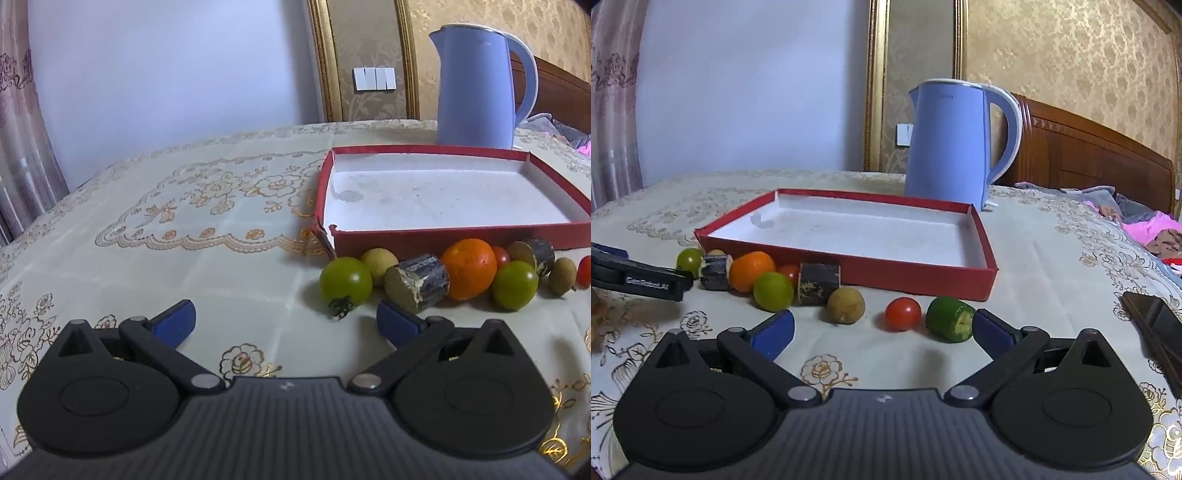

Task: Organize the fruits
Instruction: 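Move the open left gripper toward the dark green tomato, then close the left gripper on the green tomato while the right gripper grasps the cucumber piece, then release the green tomato into the tray with the left gripper while the right lifts the cucumber, then carry the cucumber piece into the red tray and open the right gripper, then grasp the red cherry tomato with the right gripper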

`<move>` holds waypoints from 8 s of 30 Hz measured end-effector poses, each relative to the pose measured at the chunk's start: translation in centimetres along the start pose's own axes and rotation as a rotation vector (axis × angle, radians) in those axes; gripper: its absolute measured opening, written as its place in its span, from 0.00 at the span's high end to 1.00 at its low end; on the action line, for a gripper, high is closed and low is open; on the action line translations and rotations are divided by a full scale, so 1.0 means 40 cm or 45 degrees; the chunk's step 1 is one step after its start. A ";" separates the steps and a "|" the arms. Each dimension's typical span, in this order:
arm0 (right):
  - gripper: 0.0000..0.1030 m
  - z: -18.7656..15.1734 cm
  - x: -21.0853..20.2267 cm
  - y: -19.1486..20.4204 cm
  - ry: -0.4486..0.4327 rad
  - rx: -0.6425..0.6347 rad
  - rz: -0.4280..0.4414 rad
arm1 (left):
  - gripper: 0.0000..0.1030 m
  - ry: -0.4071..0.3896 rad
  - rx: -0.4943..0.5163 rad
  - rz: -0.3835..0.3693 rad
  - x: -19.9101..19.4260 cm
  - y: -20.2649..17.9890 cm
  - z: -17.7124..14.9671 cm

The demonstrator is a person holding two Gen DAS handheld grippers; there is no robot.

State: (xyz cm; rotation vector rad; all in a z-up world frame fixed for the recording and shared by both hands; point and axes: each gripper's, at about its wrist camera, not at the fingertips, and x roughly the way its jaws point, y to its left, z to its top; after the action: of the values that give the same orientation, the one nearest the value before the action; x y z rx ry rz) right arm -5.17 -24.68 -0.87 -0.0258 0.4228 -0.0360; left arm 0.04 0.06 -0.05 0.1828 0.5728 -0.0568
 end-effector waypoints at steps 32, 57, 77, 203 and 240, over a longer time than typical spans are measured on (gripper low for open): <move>0.00 -0.014 0.033 -0.035 0.097 0.161 0.035 | 0.00 0.011 -0.051 -0.087 0.001 0.031 -0.005; 0.00 -0.015 0.029 -0.044 0.085 0.188 0.059 | 0.03 0.075 0.003 -0.162 0.029 0.034 0.020; 0.00 0.010 -0.008 -0.074 0.031 0.110 0.018 | 0.72 0.015 0.035 -0.292 0.042 0.007 0.028; 0.24 0.165 0.091 -0.155 0.010 -0.006 0.015 | 0.00 -0.165 -0.216 -0.003 0.000 0.049 0.019; 0.77 0.033 0.082 -0.099 0.163 0.005 0.195 | 0.09 -0.137 0.055 -0.169 -0.040 -0.047 0.011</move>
State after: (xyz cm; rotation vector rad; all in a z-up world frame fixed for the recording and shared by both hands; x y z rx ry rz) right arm -1.77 -28.74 -0.89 0.0131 0.5514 0.1130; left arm -1.26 -1.88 0.87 0.1824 0.4761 -0.2068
